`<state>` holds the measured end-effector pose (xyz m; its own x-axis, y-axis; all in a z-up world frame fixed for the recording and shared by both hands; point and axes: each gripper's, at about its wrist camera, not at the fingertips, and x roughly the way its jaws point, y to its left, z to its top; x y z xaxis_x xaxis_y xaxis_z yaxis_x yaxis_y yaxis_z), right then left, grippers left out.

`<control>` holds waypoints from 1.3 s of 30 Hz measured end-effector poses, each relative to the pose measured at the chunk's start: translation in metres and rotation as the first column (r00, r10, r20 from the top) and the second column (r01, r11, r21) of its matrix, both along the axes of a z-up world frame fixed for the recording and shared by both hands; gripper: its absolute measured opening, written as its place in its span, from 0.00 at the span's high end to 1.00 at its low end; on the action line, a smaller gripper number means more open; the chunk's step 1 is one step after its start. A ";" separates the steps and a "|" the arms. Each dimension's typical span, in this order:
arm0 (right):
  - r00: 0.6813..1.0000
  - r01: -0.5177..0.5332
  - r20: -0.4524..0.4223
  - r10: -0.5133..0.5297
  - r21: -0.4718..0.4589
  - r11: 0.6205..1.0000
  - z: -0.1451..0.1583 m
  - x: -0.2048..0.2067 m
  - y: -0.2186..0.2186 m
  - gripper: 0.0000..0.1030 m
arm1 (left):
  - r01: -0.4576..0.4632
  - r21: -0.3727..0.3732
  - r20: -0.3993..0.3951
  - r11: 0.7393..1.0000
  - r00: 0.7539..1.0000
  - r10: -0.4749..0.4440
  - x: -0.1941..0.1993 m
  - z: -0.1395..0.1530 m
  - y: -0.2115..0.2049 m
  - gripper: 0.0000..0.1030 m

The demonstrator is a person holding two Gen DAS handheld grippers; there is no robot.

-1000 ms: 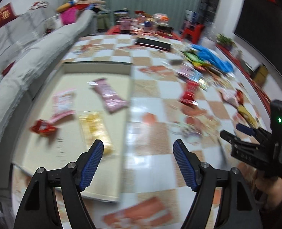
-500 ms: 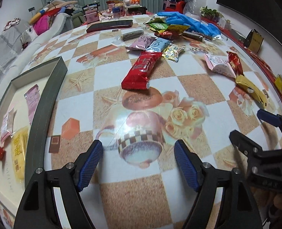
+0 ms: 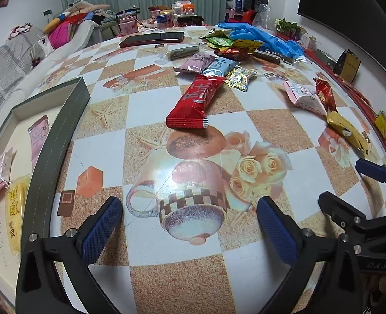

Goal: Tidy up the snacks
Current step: 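Move both open grippers back over the snacks on the table, then grasp the red packet with white print with the left gripper and lift it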

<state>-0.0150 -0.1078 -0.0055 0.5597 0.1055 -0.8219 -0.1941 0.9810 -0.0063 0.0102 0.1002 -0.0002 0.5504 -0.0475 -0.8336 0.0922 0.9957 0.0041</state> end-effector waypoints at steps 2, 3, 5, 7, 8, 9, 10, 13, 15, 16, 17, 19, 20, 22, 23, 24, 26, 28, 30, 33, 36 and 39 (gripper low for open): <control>1.000 0.000 0.000 0.000 0.000 1.000 0.000 0.000 0.000 0.01 | 0.000 0.000 0.000 1.000 1.000 0.000 0.000 0.000 0.000 0.00; 1.000 0.001 0.000 -0.001 -0.001 1.000 0.000 0.000 0.000 0.01 | 0.001 0.000 0.000 1.000 1.000 -0.001 0.000 0.000 0.000 0.00; 1.000 0.001 0.000 -0.001 -0.001 1.000 0.000 0.000 0.000 0.01 | 0.000 0.000 0.000 1.000 1.000 0.000 0.000 0.000 0.000 0.00; 1.000 0.001 0.000 -0.001 -0.001 1.000 0.000 0.000 0.000 0.01 | 0.000 0.000 0.000 1.000 1.000 0.000 0.000 0.000 0.000 0.00; 1.000 0.001 0.001 -0.001 -0.001 1.000 0.000 0.000 0.000 0.01 | -0.001 0.000 0.000 1.000 1.000 0.001 0.000 0.000 0.000 0.00; 1.000 0.001 0.001 -0.001 -0.001 1.000 0.000 0.000 0.000 0.01 | 0.000 0.000 0.000 1.000 1.000 0.000 0.000 0.000 0.000 0.00; 1.000 0.000 0.001 0.000 -0.001 1.000 0.000 0.000 0.000 0.01 | 0.000 0.000 0.000 1.000 1.000 0.000 0.000 0.000 0.000 0.00; 1.000 0.000 0.000 0.000 -0.001 1.000 0.000 -0.001 0.000 0.01 | -0.001 0.000 0.000 1.000 1.000 0.001 0.000 0.000 0.000 0.00; 1.000 0.001 0.000 -0.001 -0.001 1.000 0.000 -0.001 0.000 0.01 | -0.001 0.000 0.000 1.000 1.000 0.001 0.000 0.000 0.000 0.00; 1.000 0.001 0.000 -0.001 -0.001 1.000 0.000 -0.001 0.000 0.01 | -0.001 0.000 0.000 1.000 1.000 0.001 0.000 0.000 0.000 0.00; 1.000 0.001 0.000 -0.001 -0.001 1.000 0.000 -0.001 0.000 0.01 | -0.001 0.000 0.000 1.000 1.000 0.001 0.000 0.000 0.000 0.00; 1.000 0.001 0.000 -0.001 -0.001 1.000 0.000 -0.001 0.000 0.01 | -0.001 0.000 0.000 1.000 1.000 0.001 0.000 0.000 0.000 0.00; 1.000 0.001 0.000 -0.001 -0.001 1.000 0.000 -0.001 0.000 0.01 | -0.001 0.000 0.000 1.000 1.000 0.001 0.000 0.000 0.000 0.00; 1.000 0.001 0.000 -0.001 -0.001 1.000 0.000 -0.001 0.000 0.01 | -0.001 0.000 0.000 1.000 1.000 0.001 0.000 0.000 0.000 0.00; 1.000 0.001 0.000 -0.001 -0.001 1.000 0.000 -0.001 0.000 0.01 | -0.001 0.000 0.000 1.000 1.000 0.001 0.000 0.000 0.000 0.00; 1.000 0.001 0.001 -0.001 -0.001 1.000 0.000 -0.001 0.000 0.01 | -0.001 0.000 0.000 1.000 1.000 0.001 0.000 0.000 0.000 0.00; 1.000 0.001 0.000 -0.001 -0.001 1.000 0.000 -0.001 0.000 0.01 | -0.002 0.001 0.000 1.000 1.000 0.002 0.000 0.000 0.000 0.00; 1.000 0.001 0.000 -0.001 -0.001 1.000 0.000 -0.001 0.000 0.01 | 0.002 -0.001 -0.001 1.000 1.000 -0.002 0.000 0.000 0.000 0.00; 1.000 0.001 0.000 -0.001 -0.001 1.000 0.000 -0.001 0.000 0.01 | 0.009 -0.001 -0.004 1.000 1.000 -0.009 0.003 0.000 -0.001 0.00; 1.000 0.001 0.001 -0.001 -0.001 1.000 0.000 -0.001 0.000 0.01 | 0.024 0.005 -0.007 1.000 1.000 -0.024 0.012 0.001 -0.006 0.00; 1.000 0.001 0.000 -0.001 -0.001 1.000 0.000 -0.001 0.000 0.01 | 0.061 0.001 -0.013 0.998 0.998 -0.061 0.028 0.002 -0.010 0.00; 1.000 0.001 0.001 -0.001 -0.001 1.000 0.000 -0.001 0.000 0.01 | 0.103 -0.013 -0.021 0.995 0.994 -0.104 0.051 0.002 -0.013 0.00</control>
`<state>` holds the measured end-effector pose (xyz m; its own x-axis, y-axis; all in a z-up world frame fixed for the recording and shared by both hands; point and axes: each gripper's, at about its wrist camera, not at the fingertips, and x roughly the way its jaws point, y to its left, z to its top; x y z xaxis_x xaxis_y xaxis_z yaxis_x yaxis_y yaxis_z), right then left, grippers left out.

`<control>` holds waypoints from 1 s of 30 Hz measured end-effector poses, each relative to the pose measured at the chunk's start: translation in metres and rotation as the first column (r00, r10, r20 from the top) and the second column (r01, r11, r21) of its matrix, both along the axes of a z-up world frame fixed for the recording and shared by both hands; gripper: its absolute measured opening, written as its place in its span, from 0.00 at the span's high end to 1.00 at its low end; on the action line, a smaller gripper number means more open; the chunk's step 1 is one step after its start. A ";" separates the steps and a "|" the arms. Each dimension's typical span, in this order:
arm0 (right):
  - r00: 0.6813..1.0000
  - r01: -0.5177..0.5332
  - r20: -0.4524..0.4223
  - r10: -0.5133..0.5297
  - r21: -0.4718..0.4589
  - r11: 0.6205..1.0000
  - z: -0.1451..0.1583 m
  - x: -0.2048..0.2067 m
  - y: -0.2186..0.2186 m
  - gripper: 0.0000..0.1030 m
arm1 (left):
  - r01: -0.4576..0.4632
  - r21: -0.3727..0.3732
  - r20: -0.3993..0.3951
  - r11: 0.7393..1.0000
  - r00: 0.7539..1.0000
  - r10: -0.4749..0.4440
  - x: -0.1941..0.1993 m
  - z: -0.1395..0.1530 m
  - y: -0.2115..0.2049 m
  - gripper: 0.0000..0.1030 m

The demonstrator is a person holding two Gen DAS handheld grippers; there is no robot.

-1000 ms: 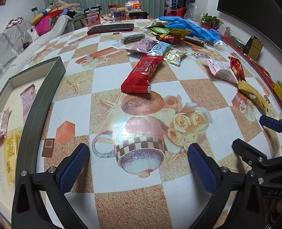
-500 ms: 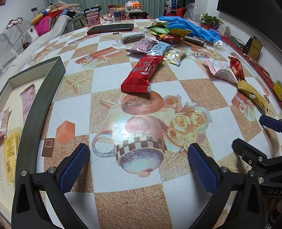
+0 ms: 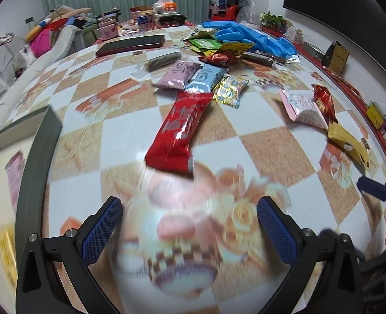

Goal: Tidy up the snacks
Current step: 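Grasp the red packet with white print with the left gripper and lift it, then grasp the gold wrapped bar with the right gripper and lift it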

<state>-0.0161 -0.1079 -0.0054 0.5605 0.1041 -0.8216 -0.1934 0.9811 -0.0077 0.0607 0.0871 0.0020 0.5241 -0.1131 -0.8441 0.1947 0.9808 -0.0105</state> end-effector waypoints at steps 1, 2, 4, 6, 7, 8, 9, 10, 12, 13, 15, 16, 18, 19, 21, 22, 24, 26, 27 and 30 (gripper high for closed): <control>1.000 0.000 0.000 0.000 0.000 1.000 0.000 0.000 0.000 0.01 | 0.012 -0.001 -0.001 1.000 1.000 -0.012 0.009 0.000 -0.001 0.00; 1.000 0.000 0.000 0.000 0.000 1.000 0.000 0.000 0.000 0.01 | 0.019 -0.002 -0.005 1.000 1.000 -0.019 0.018 0.000 -0.002 0.00; 1.000 0.000 0.000 0.000 0.000 1.000 0.000 0.000 0.000 0.01 | 0.013 0.003 -0.017 1.000 1.000 -0.013 0.035 0.000 -0.002 0.00; 1.000 -0.001 0.000 0.001 0.001 1.000 0.000 0.000 0.000 0.01 | 0.000 0.008 -0.028 1.000 1.000 0.000 0.050 0.000 -0.002 0.00; 1.000 -0.001 0.000 0.001 0.001 1.000 0.000 0.000 0.000 0.01 | -0.005 0.011 -0.032 1.000 0.999 0.006 0.056 -0.001 -0.003 0.00; 1.000 -0.002 0.000 0.002 0.002 1.000 0.000 0.000 0.000 0.01 | -0.007 0.013 -0.033 1.000 0.999 0.008 0.060 -0.001 -0.003 0.00; 1.000 -0.003 0.000 0.003 0.003 1.000 0.000 0.000 0.000 0.01 | -0.008 0.015 -0.034 1.000 0.999 0.009 0.064 -0.002 -0.004 0.00; 1.000 -0.003 0.000 0.003 0.003 1.000 0.001 0.000 0.000 0.01 | -0.007 0.017 -0.031 1.000 0.999 0.007 0.066 -0.002 -0.005 0.00; 1.000 -0.004 0.000 0.004 0.003 1.000 0.000 0.000 0.000 0.01 | -0.005 0.017 -0.018 1.000 1.000 0.005 0.069 -0.003 -0.006 0.00; 1.000 -0.004 0.000 0.004 0.003 1.000 0.000 0.000 0.000 0.01 | -0.009 0.015 -0.013 1.000 1.000 0.009 0.069 -0.003 -0.006 0.00; 1.000 -0.004 0.000 0.004 0.003 1.000 0.000 0.000 0.000 0.01 | -0.011 0.010 -0.008 1.000 1.000 0.011 0.070 -0.003 -0.007 0.03; 1.000 -0.004 0.000 0.004 0.003 1.000 0.000 0.000 0.000 0.01 | -0.002 0.007 0.004 1.000 1.000 0.002 0.070 -0.002 -0.008 0.06; 1.000 -0.004 0.000 0.004 0.003 1.000 0.000 0.000 0.000 0.01 | 0.020 0.003 0.029 1.000 0.999 -0.021 0.066 0.003 -0.012 0.36; 1.000 -0.004 0.000 0.004 0.003 1.000 0.000 0.000 0.000 0.01 | 0.030 0.005 0.040 1.000 0.999 -0.030 0.065 0.005 -0.014 0.50; 1.000 -0.004 0.000 0.004 0.003 1.000 0.000 0.000 0.000 0.01 | 0.039 -0.001 0.038 0.999 0.999 -0.038 0.062 0.008 -0.015 0.79; 1.000 -0.004 0.000 0.004 0.003 1.000 0.000 0.000 0.000 0.01 | 0.039 -0.009 0.040 0.999 0.998 -0.038 0.058 0.007 -0.013 0.79; 1.000 -0.004 0.000 0.004 0.003 1.000 0.000 0.000 0.000 0.01 | 0.040 -0.028 0.052 0.999 0.998 -0.038 0.045 0.007 -0.009 0.79; 1.000 -0.004 0.000 0.004 0.002 1.000 0.000 0.000 0.000 0.01 | 0.043 -0.032 0.073 0.999 0.996 -0.040 0.021 0.007 -0.004 0.79; 1.000 -0.004 0.000 0.004 0.002 1.000 0.000 0.000 0.000 0.01 | 0.042 -0.033 0.083 0.999 0.996 -0.039 0.007 0.007 -0.002 0.79; 1.000 -0.006 -0.001 0.006 0.005 1.000 0.000 0.000 0.000 0.01 | 0.016 -0.081 0.085 0.997 0.996 -0.009 -0.030 0.007 0.014 0.79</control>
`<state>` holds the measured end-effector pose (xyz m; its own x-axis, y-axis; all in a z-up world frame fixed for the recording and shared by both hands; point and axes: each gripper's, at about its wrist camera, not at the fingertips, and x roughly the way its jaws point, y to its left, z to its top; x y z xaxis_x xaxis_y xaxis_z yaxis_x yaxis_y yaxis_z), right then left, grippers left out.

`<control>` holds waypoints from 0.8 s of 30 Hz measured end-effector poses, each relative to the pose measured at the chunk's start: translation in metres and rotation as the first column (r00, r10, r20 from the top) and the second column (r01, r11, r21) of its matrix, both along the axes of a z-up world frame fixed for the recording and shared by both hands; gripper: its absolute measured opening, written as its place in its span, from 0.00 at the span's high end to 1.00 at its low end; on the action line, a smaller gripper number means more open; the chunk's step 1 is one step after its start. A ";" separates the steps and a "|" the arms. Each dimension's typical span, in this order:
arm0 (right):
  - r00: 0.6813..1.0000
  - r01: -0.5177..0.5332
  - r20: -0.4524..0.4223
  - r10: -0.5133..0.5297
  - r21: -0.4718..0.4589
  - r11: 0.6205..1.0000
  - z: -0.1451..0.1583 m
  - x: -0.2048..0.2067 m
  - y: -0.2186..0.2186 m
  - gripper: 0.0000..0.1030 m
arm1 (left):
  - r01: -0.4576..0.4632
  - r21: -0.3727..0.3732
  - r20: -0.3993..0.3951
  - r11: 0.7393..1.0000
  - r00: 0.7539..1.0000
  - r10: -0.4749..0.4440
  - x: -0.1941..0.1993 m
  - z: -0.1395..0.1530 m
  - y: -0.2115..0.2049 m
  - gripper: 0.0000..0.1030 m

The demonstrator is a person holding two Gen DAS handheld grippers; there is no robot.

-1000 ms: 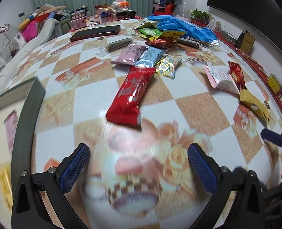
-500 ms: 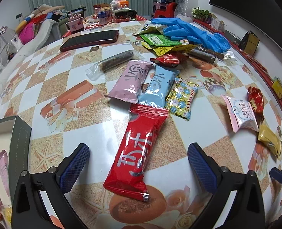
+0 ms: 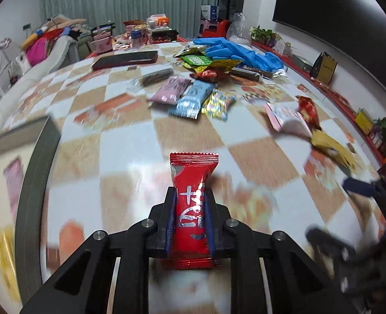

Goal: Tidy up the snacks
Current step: 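Grasp the gold wrapped bar with the right gripper and lift it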

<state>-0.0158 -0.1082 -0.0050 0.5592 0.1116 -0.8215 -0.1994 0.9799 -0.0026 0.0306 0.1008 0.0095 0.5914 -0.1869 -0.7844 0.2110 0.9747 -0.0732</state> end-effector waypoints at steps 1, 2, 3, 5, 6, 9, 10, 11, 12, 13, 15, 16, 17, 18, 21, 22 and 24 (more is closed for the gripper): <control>1.000 -0.001 0.000 0.001 0.002 1.000 0.000 0.000 0.000 0.01 | -0.015 -0.020 -0.001 1.000 1.000 0.015 -0.013 0.000 0.008 0.79; 1.000 -0.003 -0.001 0.003 0.005 1.000 0.001 0.000 0.000 0.01 | -0.025 -0.036 -0.003 0.999 1.000 0.025 -0.023 0.000 0.013 0.79; 1.000 -0.008 -0.003 0.008 0.011 1.000 0.001 0.000 -0.001 0.01 | -0.030 -0.046 -0.007 0.998 1.000 0.029 -0.030 0.000 0.017 0.79; 1.000 -0.018 -0.009 0.019 0.028 0.999 0.003 0.000 -0.005 0.01 | -0.042 -0.057 -0.015 0.997 0.999 0.041 -0.042 0.001 0.025 0.79; 1.000 -0.015 -0.011 0.015 0.029 0.999 0.004 0.000 -0.009 0.01 | -0.050 -0.070 -0.018 0.996 0.999 0.049 -0.047 0.001 0.028 0.79; 1.000 0.006 -0.015 -0.006 -0.016 1.000 0.001 0.005 -0.032 0.01 | -0.063 -0.101 -0.023 0.993 0.998 0.061 -0.048 0.000 0.034 0.78; 1.000 0.016 -0.020 -0.017 -0.003 1.000 0.001 0.007 -0.042 0.01 | -0.064 -0.092 -0.020 0.994 0.998 0.063 -0.047 0.000 0.032 0.78; 0.999 0.035 -0.021 -0.036 -0.020 0.999 0.000 0.012 -0.053 0.01 | -0.064 -0.078 -0.016 0.995 0.998 0.063 -0.048 0.000 0.030 0.78; 0.999 0.042 -0.019 -0.042 -0.018 0.999 0.000 0.017 -0.061 0.01 | -0.064 -0.065 -0.012 0.996 0.998 0.063 -0.047 0.000 0.028 0.78; 0.999 0.051 -0.017 -0.051 -0.018 0.999 0.000 0.023 -0.070 0.01 | -0.063 -0.057 -0.010 0.996 0.998 0.062 -0.047 0.000 0.027 0.78; 0.999 0.046 -0.010 -0.046 -0.022 0.999 0.001 0.037 -0.082 0.01 | -0.063 -0.067 -0.011 0.996 0.998 0.062 -0.048 0.000 0.029 0.78; 1.000 0.028 -0.010 -0.028 -0.023 0.999 0.002 0.043 -0.084 0.01 | -0.063 -0.079 -0.013 0.995 0.998 0.063 -0.047 0.000 0.030 0.78; 1.000 -0.008 -0.012 0.008 -0.027 1.000 0.002 0.050 -0.083 0.01 | -0.064 -0.086 -0.014 0.994 0.998 0.063 -0.048 0.000 0.032 0.78; 0.999 -0.052 -0.012 0.052 -0.033 0.998 0.002 0.055 -0.079 0.01 | -0.064 -0.088 -0.014 0.994 0.998 0.063 -0.048 0.000 0.032 0.78; 0.983 -0.182 0.000 0.182 -0.061 0.981 0.003 0.061 -0.064 0.01 | -0.064 -0.082 -0.013 0.995 0.998 0.063 -0.047 0.000 0.033 0.78; 0.976 -0.216 -0.003 0.216 -0.066 0.974 0.003 0.061 -0.059 0.02 | -0.064 -0.084 -0.014 0.994 0.998 0.063 -0.047 0.000 0.033 0.78; 0.966 -0.257 -0.041 0.255 -0.029 0.966 0.004 0.062 -0.053 0.12 | -0.064 -0.087 -0.014 0.994 0.998 0.064 -0.048 0.000 0.033 0.78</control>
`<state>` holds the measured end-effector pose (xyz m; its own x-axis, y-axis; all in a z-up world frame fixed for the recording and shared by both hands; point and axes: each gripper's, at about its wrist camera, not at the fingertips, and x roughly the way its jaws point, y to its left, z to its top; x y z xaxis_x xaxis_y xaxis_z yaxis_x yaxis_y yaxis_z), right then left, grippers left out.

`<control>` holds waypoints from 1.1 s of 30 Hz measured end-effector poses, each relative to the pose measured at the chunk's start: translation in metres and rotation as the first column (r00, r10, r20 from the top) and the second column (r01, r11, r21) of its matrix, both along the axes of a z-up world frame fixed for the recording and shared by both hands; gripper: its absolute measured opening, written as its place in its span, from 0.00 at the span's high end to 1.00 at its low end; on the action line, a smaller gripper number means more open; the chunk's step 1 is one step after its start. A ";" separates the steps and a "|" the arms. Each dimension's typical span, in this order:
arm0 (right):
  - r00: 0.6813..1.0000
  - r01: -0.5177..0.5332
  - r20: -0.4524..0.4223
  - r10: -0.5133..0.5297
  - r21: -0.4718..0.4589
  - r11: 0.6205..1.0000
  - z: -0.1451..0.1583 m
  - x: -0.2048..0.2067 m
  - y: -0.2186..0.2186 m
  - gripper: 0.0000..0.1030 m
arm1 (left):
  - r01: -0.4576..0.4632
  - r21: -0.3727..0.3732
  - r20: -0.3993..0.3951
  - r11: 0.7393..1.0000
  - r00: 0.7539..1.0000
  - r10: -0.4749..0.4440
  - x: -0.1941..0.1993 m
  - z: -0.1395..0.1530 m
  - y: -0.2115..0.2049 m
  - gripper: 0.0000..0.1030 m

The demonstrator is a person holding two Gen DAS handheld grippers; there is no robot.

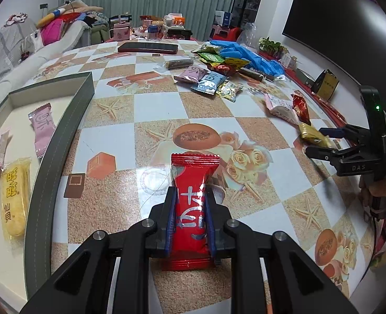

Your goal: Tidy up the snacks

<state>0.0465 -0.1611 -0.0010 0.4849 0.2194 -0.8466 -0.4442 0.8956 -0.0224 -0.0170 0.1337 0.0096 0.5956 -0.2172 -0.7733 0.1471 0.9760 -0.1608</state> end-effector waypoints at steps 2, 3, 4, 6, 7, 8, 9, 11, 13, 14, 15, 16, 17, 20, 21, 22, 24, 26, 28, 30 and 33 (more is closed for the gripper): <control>1.000 -0.013 -0.017 0.012 -0.006 1.000 0.003 -0.004 0.007 0.30 | 0.000 0.002 0.000 1.000 1.000 0.000 0.000 0.000 0.000 0.78; 1.000 -0.020 -0.023 0.020 -0.004 1.000 0.004 -0.008 0.011 0.35 | 0.000 0.004 0.000 1.000 1.000 0.000 0.000 0.000 0.000 0.78; 0.999 -0.036 -0.029 0.036 -0.005 0.999 0.005 -0.013 0.016 0.40 | 0.000 0.006 0.001 1.000 1.000 0.000 0.000 0.000 0.000 0.78; 0.998 -0.060 -0.016 0.060 -0.021 0.998 0.005 -0.023 0.029 0.40 | 0.000 0.004 0.000 1.000 1.000 0.000 0.000 0.000 0.001 0.78; 0.998 -0.066 0.002 0.066 -0.034 0.997 0.006 -0.028 0.033 0.40 | 0.000 0.002 0.000 1.000 1.000 0.000 0.000 0.000 0.001 0.78; 0.997 -0.070 0.025 0.071 -0.052 0.996 0.006 -0.031 0.039 0.36 | 0.000 0.002 0.000 1.000 1.000 0.000 0.000 0.000 0.000 0.78; 0.996 -0.079 0.026 0.080 -0.056 0.995 0.006 -0.032 0.042 0.28 | 0.001 0.003 0.000 1.000 1.000 -0.001 0.000 0.000 0.000 0.78; 0.993 -0.100 0.049 0.104 -0.071 0.992 0.005 -0.031 0.050 0.08 | 0.001 0.004 0.001 1.000 1.000 -0.001 0.000 0.000 0.000 0.78; 0.991 -0.117 0.059 0.122 -0.086 0.989 0.006 -0.026 0.056 0.08 | 0.000 0.002 0.001 1.000 1.000 0.000 0.000 0.000 0.001 0.78; 0.991 -0.115 0.054 0.120 -0.077 0.990 0.006 -0.021 0.058 0.08 | 0.000 0.003 0.000 1.000 1.000 0.000 0.000 0.000 0.000 0.78; 0.992 -0.109 0.048 0.113 -0.067 0.992 0.006 -0.017 0.058 0.08 | 0.000 0.003 0.000 1.000 1.000 0.000 0.000 0.000 0.000 0.78; 0.994 -0.100 0.034 0.102 -0.050 0.994 0.005 -0.013 0.058 0.08 | 0.001 0.006 0.000 1.000 1.000 -0.001 0.000 0.000 0.000 0.78; 0.996 -0.089 0.015 0.089 -0.026 0.996 0.003 -0.009 0.058 0.09 | 0.001 0.008 0.001 1.000 1.000 -0.001 0.000 0.000 -0.001 0.78; 0.999 -0.047 0.007 0.047 0.015 0.999 0.002 -0.011 0.061 0.29 | 0.001 0.011 0.001 1.000 1.000 -0.001 0.000 0.000 0.000 0.78; 0.999 -0.033 0.013 0.033 0.020 0.999 0.003 -0.014 0.064 0.36 | 0.001 0.014 0.002 1.000 1.000 -0.001 0.000 0.000 0.000 0.78; 1.000 -0.018 0.018 0.018 0.022 1.000 0.005 -0.017 0.068 0.51 | 0.001 0.016 0.002 1.000 1.000 -0.001 0.000 0.000 0.000 0.78; 0.999 0.030 0.022 -0.030 0.016 0.999 0.006 -0.025 0.077 0.68 | 0.000 0.020 0.004 1.000 1.000 0.000 -0.001 0.000 0.001 0.78; 0.994 0.108 0.007 -0.109 0.058 0.992 0.006 -0.035 0.084 0.73 | -0.019 0.023 0.005 1.000 1.000 0.019 -0.001 0.000 0.003 0.79; 0.988 0.154 -0.002 -0.155 0.104 0.983 0.006 -0.047 0.093 0.73 | -0.055 0.008 0.003 0.998 0.998 0.055 -0.001 0.000 0.010 0.79; 0.987 0.159 0.005 -0.161 0.109 0.981 0.006 -0.061 0.112 0.73 | -0.095 -0.002 0.002 0.995 0.995 0.095 0.000 0.000 0.015 0.79; 0.991 0.118 0.053 -0.121 0.052 0.992 0.005 -0.075 0.142 0.73 | -0.119 0.019 0.004 0.993 0.993 0.119 0.000 0.000 0.015 0.79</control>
